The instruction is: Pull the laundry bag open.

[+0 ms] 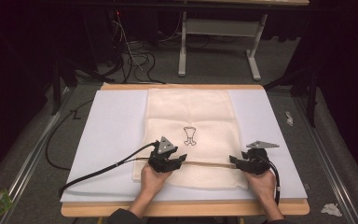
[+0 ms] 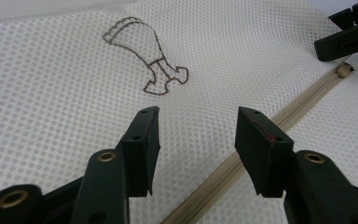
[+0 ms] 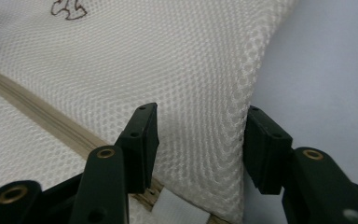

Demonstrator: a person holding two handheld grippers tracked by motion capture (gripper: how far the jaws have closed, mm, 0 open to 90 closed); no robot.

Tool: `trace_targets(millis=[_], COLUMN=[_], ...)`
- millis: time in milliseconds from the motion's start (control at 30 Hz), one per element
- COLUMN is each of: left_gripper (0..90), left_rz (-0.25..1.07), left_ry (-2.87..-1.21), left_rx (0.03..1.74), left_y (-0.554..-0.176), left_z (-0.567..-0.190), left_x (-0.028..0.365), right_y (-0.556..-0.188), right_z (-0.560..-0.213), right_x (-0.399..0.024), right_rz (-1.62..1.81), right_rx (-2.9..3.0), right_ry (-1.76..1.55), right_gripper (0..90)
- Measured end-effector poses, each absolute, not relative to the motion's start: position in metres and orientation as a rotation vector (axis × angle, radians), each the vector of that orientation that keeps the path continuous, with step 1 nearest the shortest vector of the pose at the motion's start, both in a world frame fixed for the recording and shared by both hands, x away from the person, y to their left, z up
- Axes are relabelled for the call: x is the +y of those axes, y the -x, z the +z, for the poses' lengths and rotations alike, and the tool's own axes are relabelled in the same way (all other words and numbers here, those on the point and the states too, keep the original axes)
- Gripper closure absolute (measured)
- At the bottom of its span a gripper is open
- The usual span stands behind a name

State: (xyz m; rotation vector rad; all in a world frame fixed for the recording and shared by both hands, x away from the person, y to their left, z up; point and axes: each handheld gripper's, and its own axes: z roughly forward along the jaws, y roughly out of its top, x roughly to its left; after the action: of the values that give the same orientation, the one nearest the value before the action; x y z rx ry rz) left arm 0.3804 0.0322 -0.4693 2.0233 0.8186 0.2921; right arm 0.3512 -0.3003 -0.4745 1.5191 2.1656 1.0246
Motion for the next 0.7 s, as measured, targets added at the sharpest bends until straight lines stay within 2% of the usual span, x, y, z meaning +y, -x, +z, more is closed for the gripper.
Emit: trace_targets(millis=[233, 467, 567, 700], left_gripper=[50.4, 50.4, 50.5, 50.6], left_rz=[0.269, 0.265, 0.266, 0.269], left_ry=[-2.050, -2.052, -2.060, -2.065], left_rx=[0.838, 0.853, 0.856, 0.853], left_y=[-0.386, -0.386, -0.386, -0.386], left_z=[-0.479, -0.483, -0.483, -0.483], left_x=[0.024, 0.023, 0.022, 0.021], right_y=[-0.353, -0.350, -0.349, -0.350], right_z=[-0.474, -0.474, -0.474, -0.474], right_x=[-0.296, -0.290, -0.289, -0.291], right_rz=[1.040, 0.937, 0.926, 0.950], right_rx=[2.197, 2.212, 2.223, 2.234], right_ry=[-1.494, -1.412, -1.386, -1.382], right_gripper=[59.2, 71.6, 83.2, 86.7])
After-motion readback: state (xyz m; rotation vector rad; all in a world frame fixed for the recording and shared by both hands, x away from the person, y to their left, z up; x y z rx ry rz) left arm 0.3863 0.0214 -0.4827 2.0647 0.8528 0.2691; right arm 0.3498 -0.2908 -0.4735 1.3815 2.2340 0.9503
